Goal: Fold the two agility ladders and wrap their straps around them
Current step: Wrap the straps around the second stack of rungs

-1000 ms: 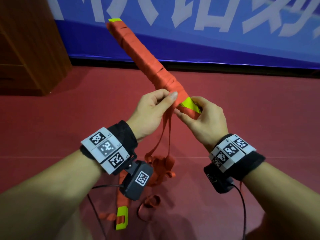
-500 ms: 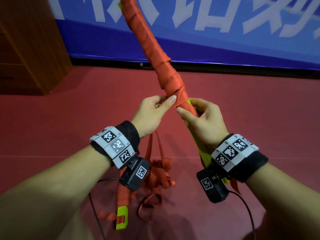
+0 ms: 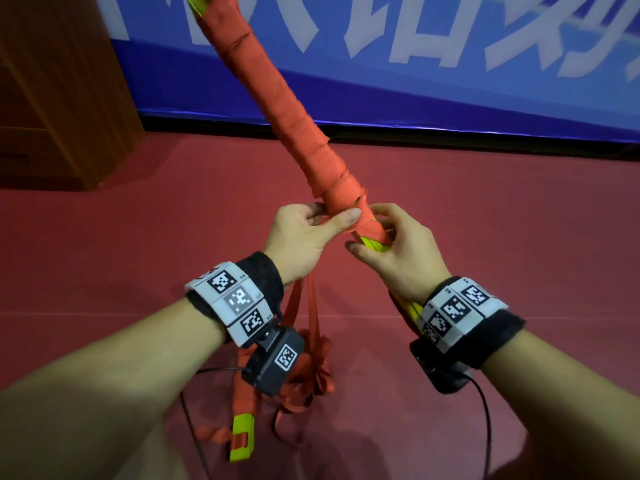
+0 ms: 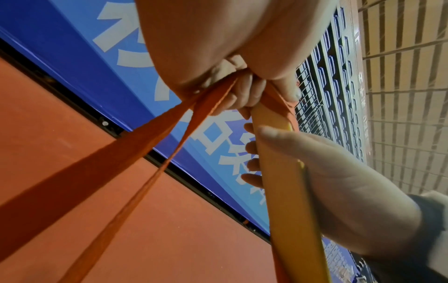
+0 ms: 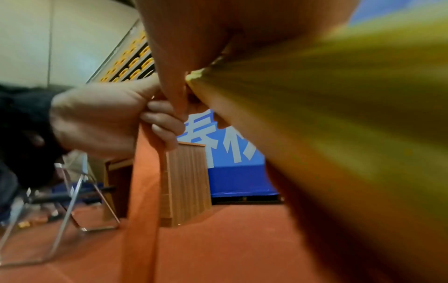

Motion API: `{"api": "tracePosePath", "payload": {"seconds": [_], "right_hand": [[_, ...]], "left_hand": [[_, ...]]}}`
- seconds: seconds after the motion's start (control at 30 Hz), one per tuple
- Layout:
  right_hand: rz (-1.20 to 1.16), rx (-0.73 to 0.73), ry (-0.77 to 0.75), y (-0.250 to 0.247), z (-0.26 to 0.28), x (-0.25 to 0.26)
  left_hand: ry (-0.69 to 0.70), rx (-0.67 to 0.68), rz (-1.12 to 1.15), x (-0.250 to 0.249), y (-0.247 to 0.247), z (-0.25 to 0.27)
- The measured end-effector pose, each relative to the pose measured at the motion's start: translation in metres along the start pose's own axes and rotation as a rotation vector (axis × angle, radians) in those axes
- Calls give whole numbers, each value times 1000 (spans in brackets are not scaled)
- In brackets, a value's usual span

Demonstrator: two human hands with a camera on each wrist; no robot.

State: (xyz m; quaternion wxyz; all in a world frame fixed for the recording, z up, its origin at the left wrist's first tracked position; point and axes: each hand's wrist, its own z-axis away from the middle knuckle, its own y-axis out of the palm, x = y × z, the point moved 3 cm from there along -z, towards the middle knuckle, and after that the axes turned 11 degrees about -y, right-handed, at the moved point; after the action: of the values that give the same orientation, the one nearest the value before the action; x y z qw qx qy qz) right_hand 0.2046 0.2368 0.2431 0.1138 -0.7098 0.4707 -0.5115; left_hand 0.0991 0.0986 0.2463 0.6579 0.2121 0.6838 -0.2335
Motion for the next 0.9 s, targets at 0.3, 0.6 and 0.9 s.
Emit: {"api": "tracePosePath", "payload": {"seconds": [0.3, 0.6, 0.9], "right_hand": [[-21, -187, 92, -4, 3, 3], [-131, -199, 228, 2, -1, -7], [-703, -218, 289, 12, -2, 1]], "left_hand": [[52, -98, -139, -7, 0, -1], [-3, -27, -192, -2, -4, -1], [27, 32, -170, -3, -8, -7]]}}
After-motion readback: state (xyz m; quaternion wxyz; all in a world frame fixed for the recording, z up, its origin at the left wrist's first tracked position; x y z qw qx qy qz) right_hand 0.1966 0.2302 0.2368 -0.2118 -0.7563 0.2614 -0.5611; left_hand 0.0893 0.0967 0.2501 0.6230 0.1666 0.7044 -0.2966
